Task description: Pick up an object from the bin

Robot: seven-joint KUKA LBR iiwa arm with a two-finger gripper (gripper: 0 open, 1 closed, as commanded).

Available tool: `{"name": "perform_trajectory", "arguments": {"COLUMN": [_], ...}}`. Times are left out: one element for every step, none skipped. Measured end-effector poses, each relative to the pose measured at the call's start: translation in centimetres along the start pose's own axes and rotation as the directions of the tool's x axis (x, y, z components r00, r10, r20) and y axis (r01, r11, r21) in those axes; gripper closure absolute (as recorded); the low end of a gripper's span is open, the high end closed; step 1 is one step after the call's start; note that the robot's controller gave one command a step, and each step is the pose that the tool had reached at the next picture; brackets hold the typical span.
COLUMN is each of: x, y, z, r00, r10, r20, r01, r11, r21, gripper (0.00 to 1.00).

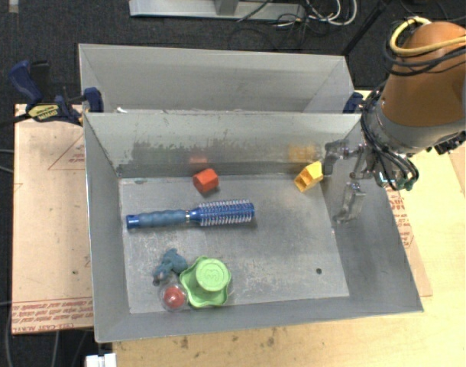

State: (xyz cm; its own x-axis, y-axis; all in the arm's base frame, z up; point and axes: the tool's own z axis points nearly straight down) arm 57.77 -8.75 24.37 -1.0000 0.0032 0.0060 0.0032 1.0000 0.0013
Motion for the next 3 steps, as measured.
{"name": "perform_trajectory", "arguments": {"x": [-1.7, -3.6, -4.2], "y": [7.5, 13.6, 13.7], "z": [17.9, 14.2, 14.3], "r00": [0.995, 1.000, 0.995], "r10": [0.096, -0.018, -0.098], "r20": [0.001, 0.013, 0.010], "r01": [-0.096, 0.018, 0.098], "r11": [0.995, 1.000, 0.995], "r21": [-0.002, -0.002, 0.001], "gripper": [0.00, 0.00, 0.00]}}
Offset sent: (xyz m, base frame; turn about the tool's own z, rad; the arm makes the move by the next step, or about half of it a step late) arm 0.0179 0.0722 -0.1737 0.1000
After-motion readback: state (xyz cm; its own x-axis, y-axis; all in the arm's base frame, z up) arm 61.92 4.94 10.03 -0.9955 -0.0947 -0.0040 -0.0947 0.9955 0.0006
